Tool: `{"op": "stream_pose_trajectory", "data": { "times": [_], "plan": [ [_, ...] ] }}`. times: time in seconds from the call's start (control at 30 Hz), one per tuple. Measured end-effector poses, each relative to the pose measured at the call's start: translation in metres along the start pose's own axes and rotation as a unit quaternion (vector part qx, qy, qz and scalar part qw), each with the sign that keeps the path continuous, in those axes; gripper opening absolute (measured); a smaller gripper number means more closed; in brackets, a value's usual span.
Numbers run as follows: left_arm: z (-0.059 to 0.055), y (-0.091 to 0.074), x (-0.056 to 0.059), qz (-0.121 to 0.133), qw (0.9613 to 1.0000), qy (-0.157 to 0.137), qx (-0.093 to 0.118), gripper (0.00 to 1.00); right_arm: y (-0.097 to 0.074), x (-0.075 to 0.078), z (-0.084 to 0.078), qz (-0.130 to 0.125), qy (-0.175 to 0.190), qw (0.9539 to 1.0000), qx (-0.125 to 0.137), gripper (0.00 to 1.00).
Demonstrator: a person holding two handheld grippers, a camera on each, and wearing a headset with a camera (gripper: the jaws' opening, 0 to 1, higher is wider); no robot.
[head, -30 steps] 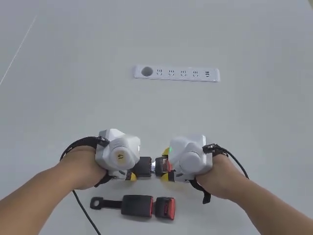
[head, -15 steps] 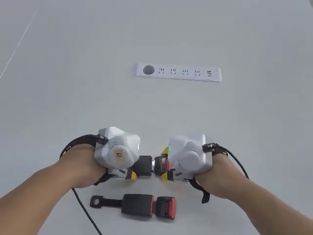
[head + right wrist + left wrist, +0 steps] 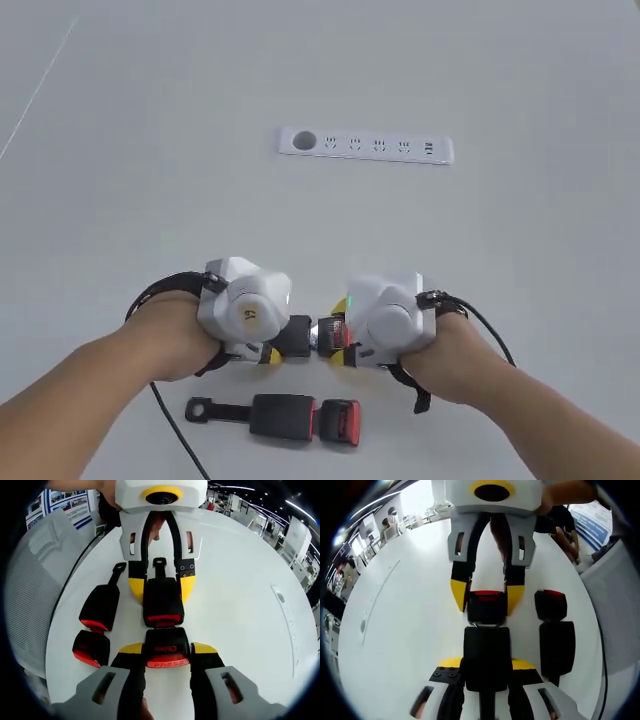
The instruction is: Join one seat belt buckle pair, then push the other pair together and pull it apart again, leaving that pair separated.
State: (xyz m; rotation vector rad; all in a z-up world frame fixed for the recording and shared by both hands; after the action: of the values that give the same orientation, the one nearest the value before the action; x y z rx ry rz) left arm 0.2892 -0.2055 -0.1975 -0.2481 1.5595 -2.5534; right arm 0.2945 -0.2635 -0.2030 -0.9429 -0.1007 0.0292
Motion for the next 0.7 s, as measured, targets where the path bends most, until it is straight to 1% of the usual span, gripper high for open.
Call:
{"op": "stream_pose_trajectory", "data": {
  "times": [0.33, 0.4, 0.6, 0.7],
  "plan": [
    [-0.001, 0.001, 0.000, 0.000, 1.0000, 0.000, 0.001, 0.33, -0.004, -0.002, 0.000, -0.004, 0.011, 0.9999, 0.008, 0.32],
    [-0.001, 0.000, 0.000, 0.001, 1.0000, 0.001, 0.001, 0.33, -0.005, -0.001, -0.002, -0.005, 0.012, 0.9999, 0.007, 0.32],
    [-0.002, 0.000, -0.001, 0.001, 0.9999, -0.004, 0.012, 0.33, -0.011, -0.003, -0.011, -0.008, 0.017, 0.9998, 0.006, 0.33],
    [-0.003, 0.000, -0.001, 0.000, 0.9998, -0.004, 0.017, 0.33, -0.012, -0.003, -0.010, -0.008, 0.024, 0.9996, 0.014, 0.33]
  ]
}}
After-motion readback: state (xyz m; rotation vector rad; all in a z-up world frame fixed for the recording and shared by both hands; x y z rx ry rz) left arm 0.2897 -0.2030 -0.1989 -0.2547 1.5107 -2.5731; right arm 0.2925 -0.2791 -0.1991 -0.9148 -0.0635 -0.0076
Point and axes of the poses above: the centre of the closed fingertips' face, and the gripper's own axes: y roughly forward along the fingers, x roughly to its right, z roughly out of its top, the point moved 1 cm from there along -y, roughly backward along the fingers, and after that the axes turned 6 degrees about -y, right-handed, at the moved point
